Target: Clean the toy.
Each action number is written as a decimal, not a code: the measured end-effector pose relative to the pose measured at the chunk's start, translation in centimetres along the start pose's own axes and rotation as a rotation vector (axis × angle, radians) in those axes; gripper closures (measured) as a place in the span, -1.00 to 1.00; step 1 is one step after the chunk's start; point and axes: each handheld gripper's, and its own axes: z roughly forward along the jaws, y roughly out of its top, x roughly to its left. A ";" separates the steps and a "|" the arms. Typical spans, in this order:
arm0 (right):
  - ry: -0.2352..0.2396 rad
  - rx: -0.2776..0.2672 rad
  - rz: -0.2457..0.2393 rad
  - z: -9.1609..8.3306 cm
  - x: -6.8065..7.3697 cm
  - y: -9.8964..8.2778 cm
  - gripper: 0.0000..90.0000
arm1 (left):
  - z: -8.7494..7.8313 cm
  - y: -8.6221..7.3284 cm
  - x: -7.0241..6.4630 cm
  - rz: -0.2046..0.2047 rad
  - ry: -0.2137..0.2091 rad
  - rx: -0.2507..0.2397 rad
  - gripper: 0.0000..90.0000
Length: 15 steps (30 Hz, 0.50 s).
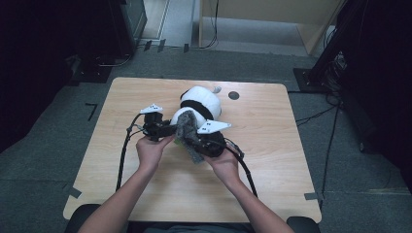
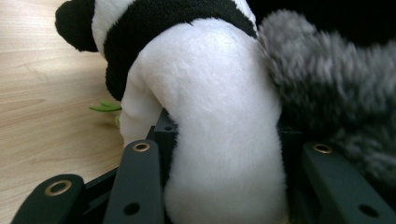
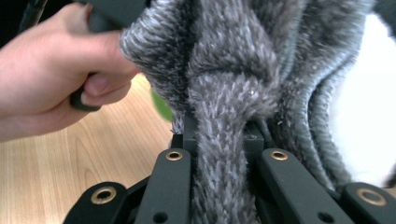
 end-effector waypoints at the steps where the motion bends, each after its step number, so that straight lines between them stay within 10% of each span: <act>1: 0.006 0.004 -0.004 0.2 0.2 -0.1 0.79 | 0.0 0.0 0.1 -0.011 -0.004 -0.005 0.29; 15: 0.033 0.057 -0.077 2.1 0.2 -2.1 0.80 | 0.0 0.1 0.5 -0.081 -0.015 -0.006 0.27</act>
